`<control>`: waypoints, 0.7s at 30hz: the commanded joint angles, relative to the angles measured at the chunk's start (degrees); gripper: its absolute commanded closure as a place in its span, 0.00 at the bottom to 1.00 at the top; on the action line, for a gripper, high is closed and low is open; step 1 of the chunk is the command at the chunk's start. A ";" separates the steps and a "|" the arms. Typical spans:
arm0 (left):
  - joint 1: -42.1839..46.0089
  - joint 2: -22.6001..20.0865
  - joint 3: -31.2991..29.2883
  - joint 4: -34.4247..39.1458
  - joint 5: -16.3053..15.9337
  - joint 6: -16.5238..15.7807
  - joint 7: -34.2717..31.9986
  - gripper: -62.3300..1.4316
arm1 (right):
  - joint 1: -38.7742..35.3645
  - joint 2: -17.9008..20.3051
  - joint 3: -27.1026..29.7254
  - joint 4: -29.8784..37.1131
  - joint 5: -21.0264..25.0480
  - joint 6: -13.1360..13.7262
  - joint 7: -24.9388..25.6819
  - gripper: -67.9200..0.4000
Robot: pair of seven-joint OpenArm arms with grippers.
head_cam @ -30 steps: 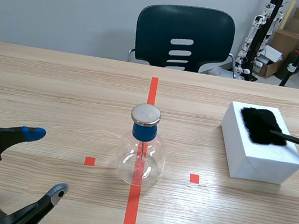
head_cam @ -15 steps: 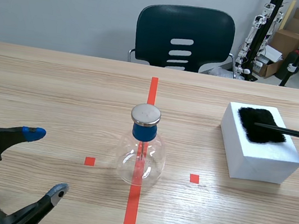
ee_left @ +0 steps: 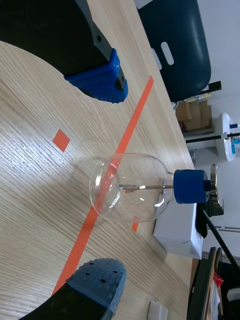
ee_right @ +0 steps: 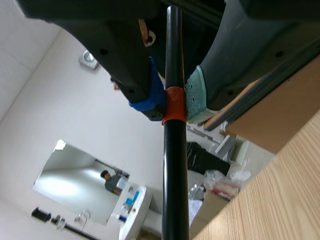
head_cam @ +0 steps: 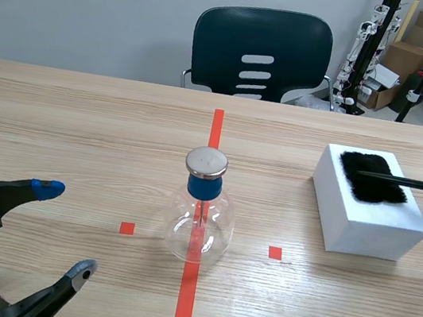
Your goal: Do the electroscope experiment. rub the rod on the fur
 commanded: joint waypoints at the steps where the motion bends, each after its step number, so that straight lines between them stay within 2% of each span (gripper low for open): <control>1: -0.13 0.24 -0.07 0.61 -0.42 -0.07 -1.16 0.00 | -0.87 1.29 2.43 0.83 -0.15 -0.46 0.39 0.99; 6: -0.13 0.24 -0.07 0.61 -0.42 -0.07 -1.16 0.00 | -2.49 1.27 5.55 0.81 0.26 -0.44 1.90 0.99; 12: -0.15 0.24 -0.07 0.61 -0.42 -0.07 -1.16 0.00 | -2.38 1.07 5.68 0.81 0.39 -0.44 2.97 0.99; 17: -0.15 0.24 -0.07 0.61 -0.42 -0.07 -1.18 0.00 | -1.40 0.76 3.74 0.81 -0.07 -0.02 3.43 0.99; 21: -0.13 0.24 -0.07 0.61 -0.42 -0.07 -1.18 0.00 | 1.03 0.74 1.31 0.48 -0.02 1.75 1.95 0.99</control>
